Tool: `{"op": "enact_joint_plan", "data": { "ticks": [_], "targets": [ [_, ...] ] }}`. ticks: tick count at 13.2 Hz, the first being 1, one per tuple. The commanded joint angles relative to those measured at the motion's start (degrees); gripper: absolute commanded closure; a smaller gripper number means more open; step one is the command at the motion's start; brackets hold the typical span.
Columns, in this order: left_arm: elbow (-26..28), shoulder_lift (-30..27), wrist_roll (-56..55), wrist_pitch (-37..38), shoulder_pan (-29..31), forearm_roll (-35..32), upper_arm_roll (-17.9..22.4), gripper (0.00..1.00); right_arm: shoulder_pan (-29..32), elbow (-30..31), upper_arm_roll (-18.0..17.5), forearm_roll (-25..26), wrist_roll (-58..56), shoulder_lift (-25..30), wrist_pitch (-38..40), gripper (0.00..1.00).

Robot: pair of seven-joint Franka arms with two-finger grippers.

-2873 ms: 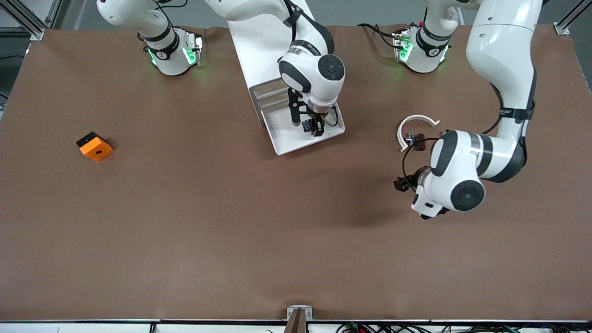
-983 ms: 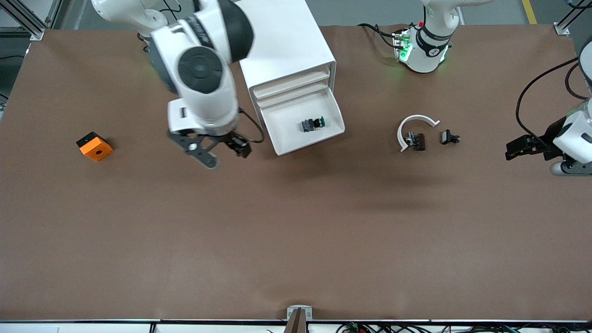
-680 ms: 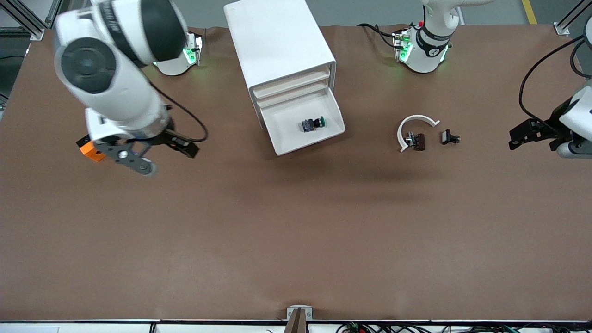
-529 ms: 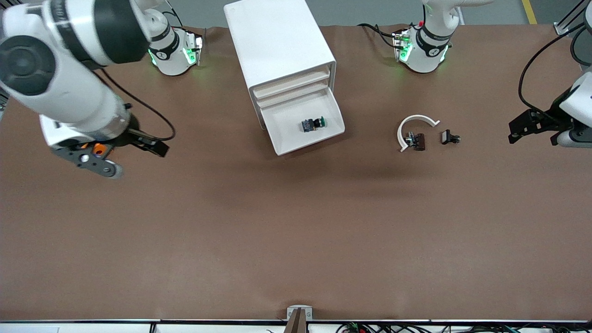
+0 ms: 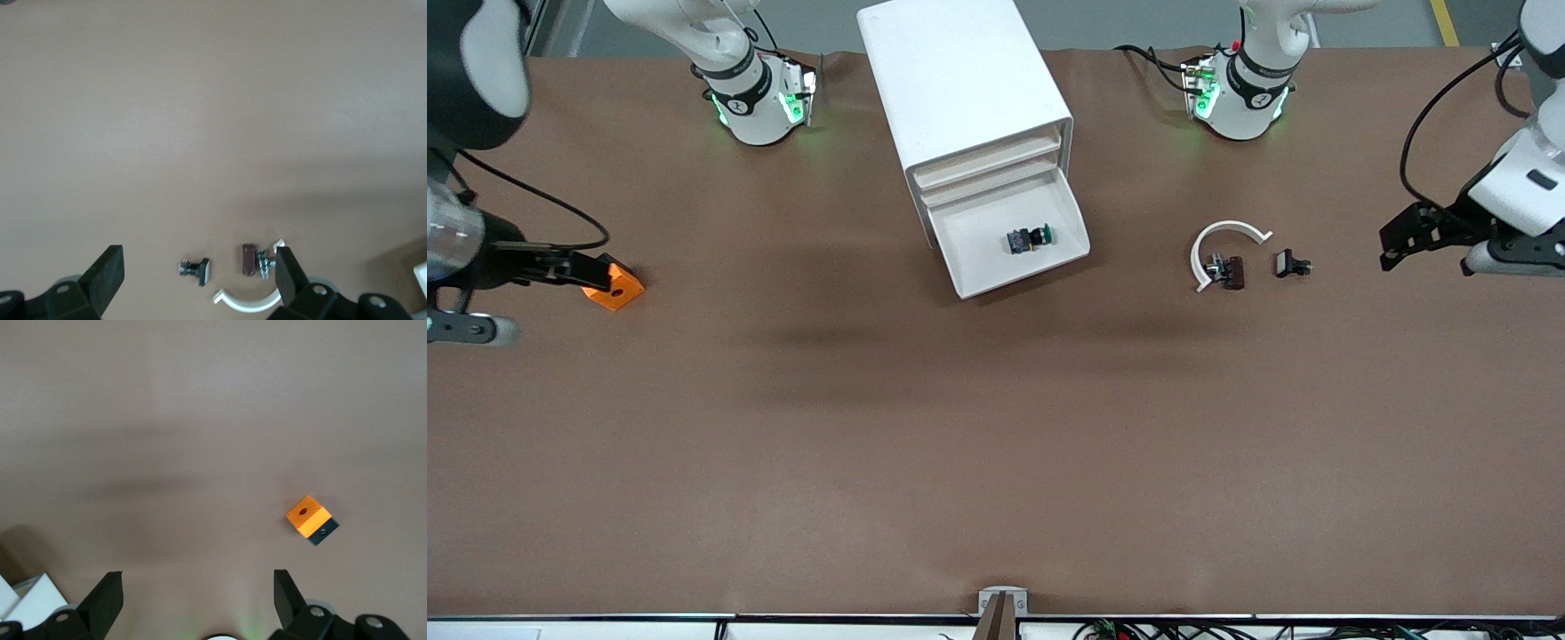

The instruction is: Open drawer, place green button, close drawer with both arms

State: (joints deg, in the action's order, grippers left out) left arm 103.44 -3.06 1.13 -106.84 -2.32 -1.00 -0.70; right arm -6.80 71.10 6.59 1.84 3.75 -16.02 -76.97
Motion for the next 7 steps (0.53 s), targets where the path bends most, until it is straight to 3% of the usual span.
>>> {"op": "enact_joint_plan", "data": {
  "ticks": [1,3,7],
  "targets": [
    [8.5,0.1,-7.9,-9.8,-1.2,0.6,-4.3,0.00,3.3,1.1,-1.3,-0.6,-2.0,1.5,0.1,0.00],
    [11.1,3.0,-15.2,-13.2,-1.3,0.6,-9.3,0.00,4.8,1.1,-1.5,-2.8,-2.8,1.4,0.1,0.00],
    [10.9,11.7,-30.7,-19.6,-1.4,0.7,-18.9,0.00,5.4,0.9,-1.4,-3.2,-2.3,1.3,-0.6,0.00]
  ]
}}
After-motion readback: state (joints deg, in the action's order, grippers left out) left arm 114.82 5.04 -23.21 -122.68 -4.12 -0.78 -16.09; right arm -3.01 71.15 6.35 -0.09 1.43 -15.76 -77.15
